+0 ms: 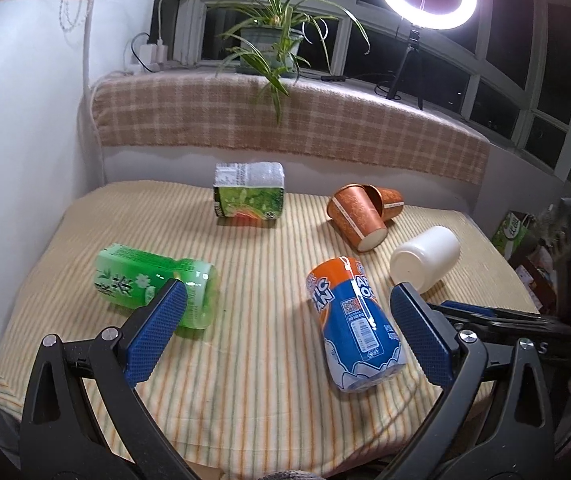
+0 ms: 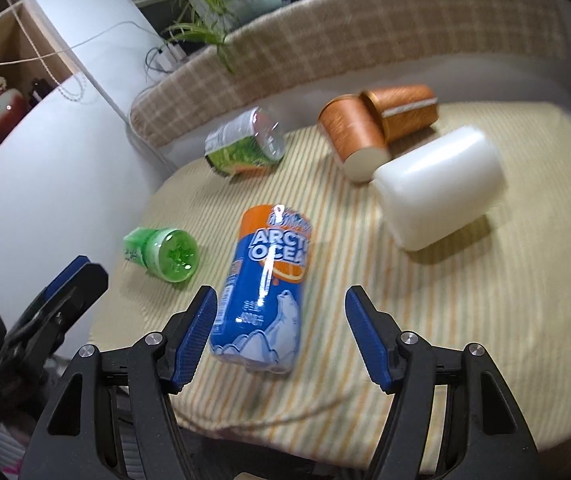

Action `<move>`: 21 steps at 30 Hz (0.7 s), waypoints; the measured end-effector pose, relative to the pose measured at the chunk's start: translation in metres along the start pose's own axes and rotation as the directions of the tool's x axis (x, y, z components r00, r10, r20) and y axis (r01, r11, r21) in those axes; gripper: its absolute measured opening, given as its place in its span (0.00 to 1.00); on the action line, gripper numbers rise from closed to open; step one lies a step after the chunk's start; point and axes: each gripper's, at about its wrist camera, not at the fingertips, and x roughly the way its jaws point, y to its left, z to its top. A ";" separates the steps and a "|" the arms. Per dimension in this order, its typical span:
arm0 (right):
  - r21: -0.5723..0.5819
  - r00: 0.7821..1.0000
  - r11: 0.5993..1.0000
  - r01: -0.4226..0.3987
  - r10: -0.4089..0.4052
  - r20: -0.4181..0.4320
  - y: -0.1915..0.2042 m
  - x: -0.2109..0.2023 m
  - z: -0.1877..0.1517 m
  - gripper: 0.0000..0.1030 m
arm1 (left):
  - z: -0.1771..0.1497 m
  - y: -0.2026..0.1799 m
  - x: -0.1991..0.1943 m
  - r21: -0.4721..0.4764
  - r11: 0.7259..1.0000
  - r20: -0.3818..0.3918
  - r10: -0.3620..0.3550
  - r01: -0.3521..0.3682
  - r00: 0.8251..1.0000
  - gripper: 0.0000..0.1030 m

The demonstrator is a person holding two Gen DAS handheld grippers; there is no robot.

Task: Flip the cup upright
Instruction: 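Grasp the bottle with the left tool while the right tool opens and releases it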

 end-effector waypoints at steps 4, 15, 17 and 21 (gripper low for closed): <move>0.004 0.998 0.999 0.037 -0.037 0.041 -0.011 -0.017 -0.006 0.65 | 0.004 0.005 0.014 -0.055 0.995 -0.064 -0.084 0.080 0.994 1.00; 0.120 0.993 0.989 0.091 -0.098 0.059 -0.051 -0.034 -0.021 0.65 | 0.009 0.030 0.109 -0.417 0.870 -0.340 -0.416 0.262 0.843 0.90; 0.135 0.993 0.987 0.090 -0.099 0.057 -0.056 -0.035 -0.023 0.65 | 0.006 0.028 0.120 -0.450 0.854 -0.365 -0.443 0.261 0.819 0.83; 0.150 0.993 0.984 0.095 -0.104 0.057 -0.062 -0.036 -0.025 0.65 | 0.002 0.023 0.140 -0.485 0.835 -0.407 -0.479 0.260 0.778 0.82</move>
